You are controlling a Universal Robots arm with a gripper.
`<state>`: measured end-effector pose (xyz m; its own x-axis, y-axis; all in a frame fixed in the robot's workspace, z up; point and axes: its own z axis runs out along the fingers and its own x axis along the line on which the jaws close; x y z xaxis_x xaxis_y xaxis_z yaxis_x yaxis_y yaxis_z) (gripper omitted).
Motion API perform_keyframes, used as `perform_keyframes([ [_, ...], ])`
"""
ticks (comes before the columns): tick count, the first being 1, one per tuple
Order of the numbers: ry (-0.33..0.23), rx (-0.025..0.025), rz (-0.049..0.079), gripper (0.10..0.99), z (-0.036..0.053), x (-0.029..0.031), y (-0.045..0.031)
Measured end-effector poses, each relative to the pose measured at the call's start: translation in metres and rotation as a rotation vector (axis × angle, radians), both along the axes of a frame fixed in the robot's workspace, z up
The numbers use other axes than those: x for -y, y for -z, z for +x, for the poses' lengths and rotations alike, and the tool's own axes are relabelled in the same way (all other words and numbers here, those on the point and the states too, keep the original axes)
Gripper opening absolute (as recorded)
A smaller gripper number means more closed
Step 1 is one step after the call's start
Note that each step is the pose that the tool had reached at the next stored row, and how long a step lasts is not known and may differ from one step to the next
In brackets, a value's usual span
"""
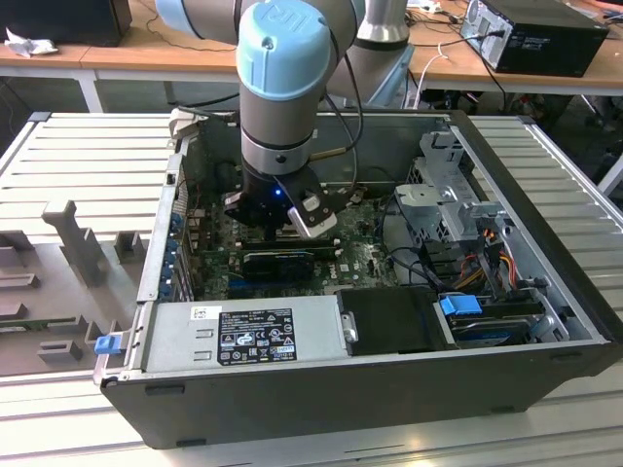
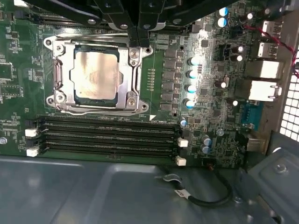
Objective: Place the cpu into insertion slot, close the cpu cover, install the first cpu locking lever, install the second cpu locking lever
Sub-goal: 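Install the second cpu locking lever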
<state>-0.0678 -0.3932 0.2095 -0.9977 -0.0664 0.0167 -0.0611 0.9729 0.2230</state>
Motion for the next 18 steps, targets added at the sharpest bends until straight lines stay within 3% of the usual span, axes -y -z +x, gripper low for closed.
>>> perform_keyframes([
  [2,0.000,0.0000,0.006,0.106,-0.0009,0.0022,0.0006],
  [9,0.000,0.0000,0.011,0.106,-0.0012,0.0024,0.0043],
  [18,0.000,0.0002,0.026,0.106,-0.0060,-0.0046,0.0108],
])
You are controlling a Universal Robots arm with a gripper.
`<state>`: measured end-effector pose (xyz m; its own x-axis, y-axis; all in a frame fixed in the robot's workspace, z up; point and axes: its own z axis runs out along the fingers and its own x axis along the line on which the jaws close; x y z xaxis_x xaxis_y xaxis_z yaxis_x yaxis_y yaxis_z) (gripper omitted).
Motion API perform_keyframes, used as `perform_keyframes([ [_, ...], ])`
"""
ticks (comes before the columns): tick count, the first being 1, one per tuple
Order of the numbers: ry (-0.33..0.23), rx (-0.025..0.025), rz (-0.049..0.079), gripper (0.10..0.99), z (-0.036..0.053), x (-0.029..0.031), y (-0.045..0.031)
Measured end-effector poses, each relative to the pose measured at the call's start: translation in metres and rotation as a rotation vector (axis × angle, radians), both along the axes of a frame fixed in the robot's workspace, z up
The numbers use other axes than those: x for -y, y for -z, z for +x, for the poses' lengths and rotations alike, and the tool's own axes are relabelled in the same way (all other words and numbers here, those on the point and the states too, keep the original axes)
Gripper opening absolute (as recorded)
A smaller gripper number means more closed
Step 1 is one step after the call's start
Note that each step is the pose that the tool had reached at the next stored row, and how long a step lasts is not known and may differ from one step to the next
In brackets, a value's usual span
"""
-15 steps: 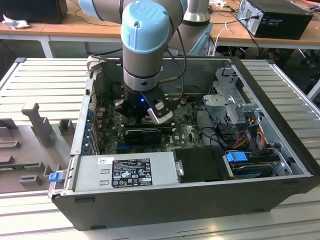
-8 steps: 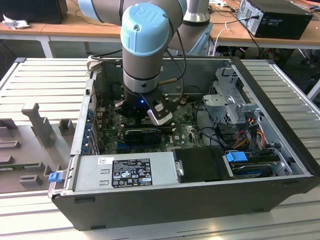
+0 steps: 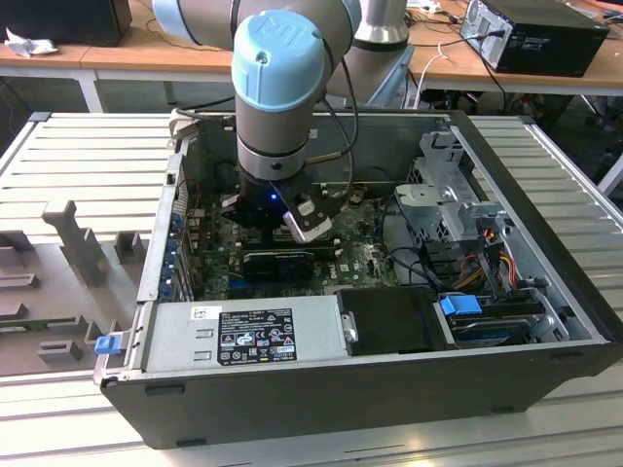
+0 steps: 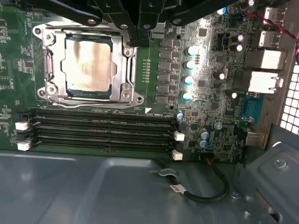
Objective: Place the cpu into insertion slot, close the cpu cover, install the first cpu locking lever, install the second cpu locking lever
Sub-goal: 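Install the second cpu locking lever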
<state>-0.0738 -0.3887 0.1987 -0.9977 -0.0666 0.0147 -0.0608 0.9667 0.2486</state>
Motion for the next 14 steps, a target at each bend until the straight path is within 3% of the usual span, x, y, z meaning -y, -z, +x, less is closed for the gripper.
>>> perform_keyframes([
  [4,0.000,-0.0003,0.002,0.106,-0.0025,-0.0012,0.0010],
  [10,0.000,-0.0002,0.002,0.106,-0.0027,-0.0018,-0.0192],
  [14,0.000,-0.0003,0.002,0.106,-0.0027,-0.0019,-0.0286],
])
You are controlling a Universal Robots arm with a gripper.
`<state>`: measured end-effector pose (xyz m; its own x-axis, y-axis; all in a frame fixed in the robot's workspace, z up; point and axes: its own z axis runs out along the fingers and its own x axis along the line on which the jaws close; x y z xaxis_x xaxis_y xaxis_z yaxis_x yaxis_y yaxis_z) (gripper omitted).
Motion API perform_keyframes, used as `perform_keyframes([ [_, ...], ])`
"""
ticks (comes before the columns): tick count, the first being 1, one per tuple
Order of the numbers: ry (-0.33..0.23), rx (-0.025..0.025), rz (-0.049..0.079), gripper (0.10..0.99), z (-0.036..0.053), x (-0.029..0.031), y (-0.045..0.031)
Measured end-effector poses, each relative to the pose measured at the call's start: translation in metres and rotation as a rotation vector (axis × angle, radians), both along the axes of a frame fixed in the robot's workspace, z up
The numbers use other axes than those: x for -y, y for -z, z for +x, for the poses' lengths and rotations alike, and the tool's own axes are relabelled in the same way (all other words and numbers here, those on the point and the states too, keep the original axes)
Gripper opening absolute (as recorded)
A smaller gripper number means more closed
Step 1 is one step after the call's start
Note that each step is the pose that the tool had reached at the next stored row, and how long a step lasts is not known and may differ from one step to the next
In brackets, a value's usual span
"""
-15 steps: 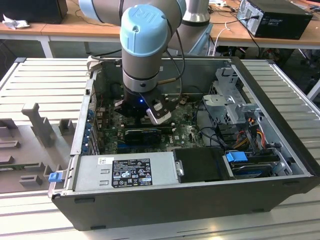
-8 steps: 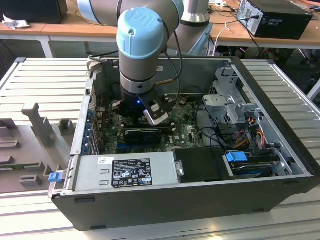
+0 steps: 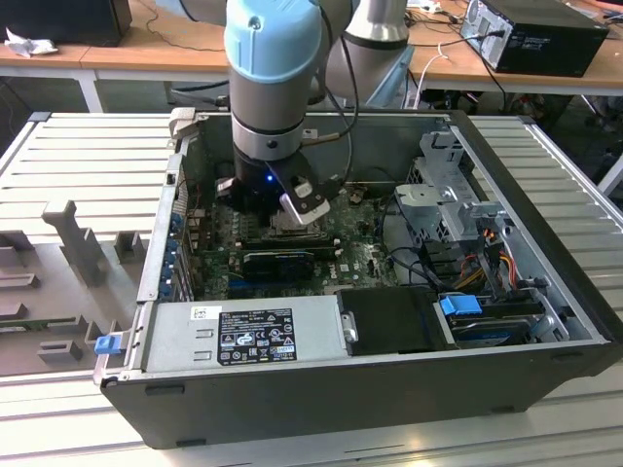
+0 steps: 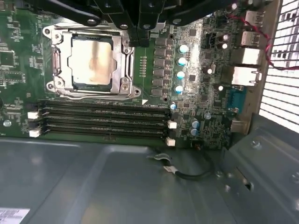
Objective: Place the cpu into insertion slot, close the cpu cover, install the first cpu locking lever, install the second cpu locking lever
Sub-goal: 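Install the second cpu locking lever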
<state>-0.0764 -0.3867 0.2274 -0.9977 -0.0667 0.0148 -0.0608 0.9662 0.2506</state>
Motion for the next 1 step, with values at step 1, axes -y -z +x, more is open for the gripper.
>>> perform_keyframes([
  [1,0.000,0.0001,0.000,0.106,0.0000,0.0000,-0.0003],
])
